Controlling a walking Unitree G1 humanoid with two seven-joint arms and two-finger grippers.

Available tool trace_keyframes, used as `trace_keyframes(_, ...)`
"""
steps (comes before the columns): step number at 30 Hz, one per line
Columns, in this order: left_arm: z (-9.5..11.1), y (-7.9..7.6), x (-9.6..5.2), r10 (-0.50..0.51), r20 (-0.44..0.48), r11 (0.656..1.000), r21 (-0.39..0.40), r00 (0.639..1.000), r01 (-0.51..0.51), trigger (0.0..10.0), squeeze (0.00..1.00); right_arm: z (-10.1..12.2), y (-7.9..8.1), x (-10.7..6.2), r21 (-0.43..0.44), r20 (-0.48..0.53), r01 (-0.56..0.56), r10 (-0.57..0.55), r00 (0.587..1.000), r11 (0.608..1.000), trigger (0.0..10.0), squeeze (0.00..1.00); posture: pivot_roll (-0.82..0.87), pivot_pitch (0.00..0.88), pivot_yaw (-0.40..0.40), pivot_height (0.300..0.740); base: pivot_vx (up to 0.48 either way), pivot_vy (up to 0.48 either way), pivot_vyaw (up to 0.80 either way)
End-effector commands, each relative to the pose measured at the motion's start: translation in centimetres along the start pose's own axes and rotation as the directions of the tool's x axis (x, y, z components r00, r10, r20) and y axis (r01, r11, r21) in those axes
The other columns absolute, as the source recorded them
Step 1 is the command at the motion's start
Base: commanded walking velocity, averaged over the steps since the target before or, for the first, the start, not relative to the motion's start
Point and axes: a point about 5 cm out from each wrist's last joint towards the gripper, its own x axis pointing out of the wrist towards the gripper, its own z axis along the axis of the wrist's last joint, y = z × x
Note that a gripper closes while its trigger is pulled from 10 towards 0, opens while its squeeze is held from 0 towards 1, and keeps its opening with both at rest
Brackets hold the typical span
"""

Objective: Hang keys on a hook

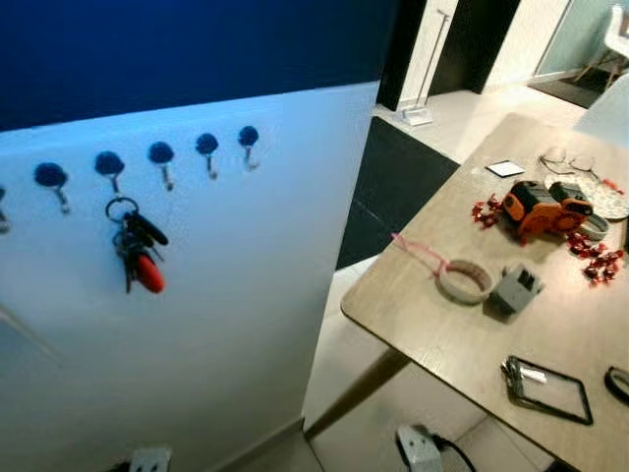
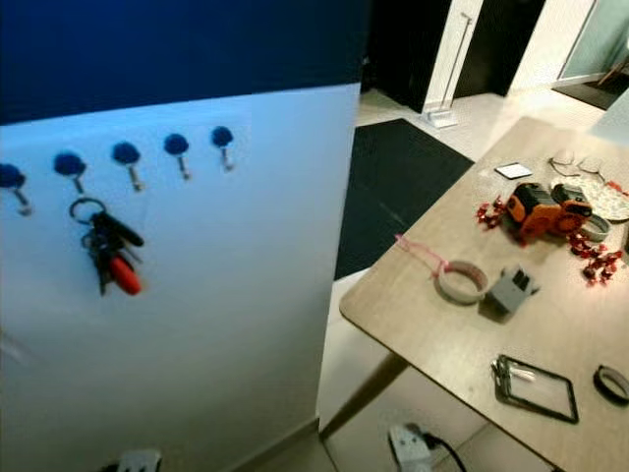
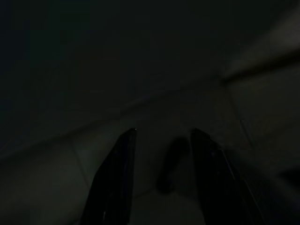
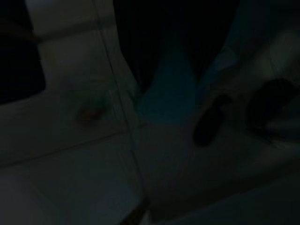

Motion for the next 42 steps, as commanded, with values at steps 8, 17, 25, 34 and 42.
trace_keyframes(8,-0.49,-0.32,-0.24,0.003,-0.004,1.000,-0.003,1.000,-0.003,10.0,0.00,0.06,0.02,0.00,-0.004,0.007,-0.002,0.002,1.000,1.000,10.0,0.00,0.09,0.061,-0.071,0.740,0.000,0.000,0.77)
trace_keyframes(17,-0.43,-0.07,-0.26,0.009,-0.002,1.000,-0.004,1.000,-0.009,10.0,0.00,-0.13,0.28,0.02,0.054,0.004,-0.018,0.018,1.000,0.998,10.0,0.00,0.10,0.060,-0.074,0.740,0.000,0.000,0.06)
trace_keyframes(25,-0.87,-0.20,-0.40,0.010,-0.027,1.000,0.028,1.000,-0.009,10.0,0.00,-0.28,0.32,0.01,0.058,-0.002,-0.019,0.019,1.000,0.998,10.0,0.00,0.09,0.065,-0.072,0.740,0.000,-0.040,0.00)
trace_keyframes(34,-1.12,-0.24,-0.50,0.010,-0.037,0.999,0.040,0.999,-0.008,10.0,0.00,-0.34,0.30,-0.01,0.064,-0.003,-0.018,0.019,1.000,0.998,10.0,0.00,0.09,0.066,-0.070,0.740,0.000,-0.462,0.00)
trace_keyframes(42,-1.10,0.20,-0.46,0.030,-0.049,1.000,-0.002,0.998,-0.030,10.0,0.00,-0.43,0.29,-0.01,0.072,-0.008,-0.013,0.013,1.000,0.997,10.0,0.00,0.09,0.068,-0.068,0.740,0.000,-0.180,0.00)
